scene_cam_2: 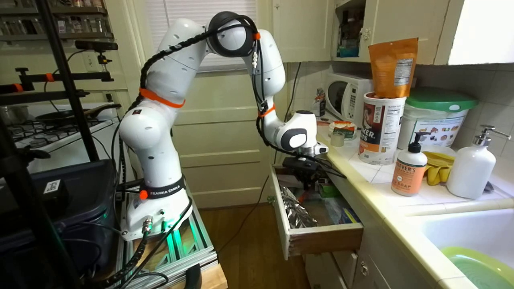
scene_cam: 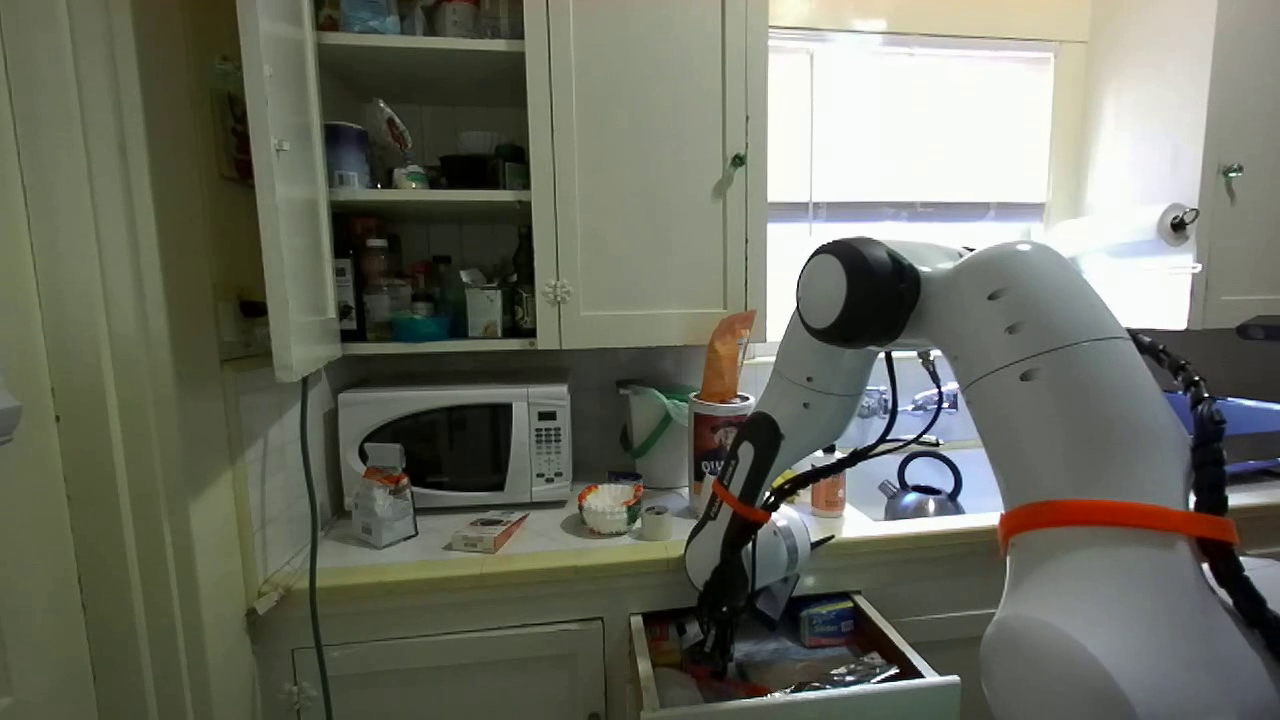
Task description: Remove the orange spoon from the drawer
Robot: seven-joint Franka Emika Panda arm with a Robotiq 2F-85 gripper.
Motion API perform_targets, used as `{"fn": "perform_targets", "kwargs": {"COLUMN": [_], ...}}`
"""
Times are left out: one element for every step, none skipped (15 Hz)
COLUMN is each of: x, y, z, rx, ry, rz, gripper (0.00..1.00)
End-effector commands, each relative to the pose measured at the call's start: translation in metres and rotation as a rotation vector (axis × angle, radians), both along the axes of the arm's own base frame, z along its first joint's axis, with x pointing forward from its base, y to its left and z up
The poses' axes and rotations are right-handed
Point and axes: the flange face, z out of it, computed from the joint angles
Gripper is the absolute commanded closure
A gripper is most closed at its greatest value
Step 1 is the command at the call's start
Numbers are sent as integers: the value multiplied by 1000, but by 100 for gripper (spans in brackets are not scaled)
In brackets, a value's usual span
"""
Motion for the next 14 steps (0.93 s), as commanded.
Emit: {"fn": "perform_targets", "kwargs": {"x": [-8, -9, -9, -10, -11, -11, -10, -11, -10, -10, -10, -10, -10, -11], "y": [-5, -6, -7, -8, -9, -10, -10, -11, -11, -11, -11, -12, -12, -12], "z": [-1, -3, -5, -6, -9, -10, -10, -10, -11, -12, -12, -13, -14, -16], "rx": [6, 4, 4, 4, 3, 1, 0, -1, -2, -3, -4, -5, -5, -5], "ry": [29, 31, 34, 36, 42, 43, 43, 45, 45, 46, 47, 50, 51, 55], "rz": [-1, -3, -6, -7, -10, -11, -12, -12, -12, -13, -13, -14, -13, -14], "gripper": [98, 98, 98, 98, 98, 98, 98, 98, 97, 95, 93, 89, 83, 82]}}
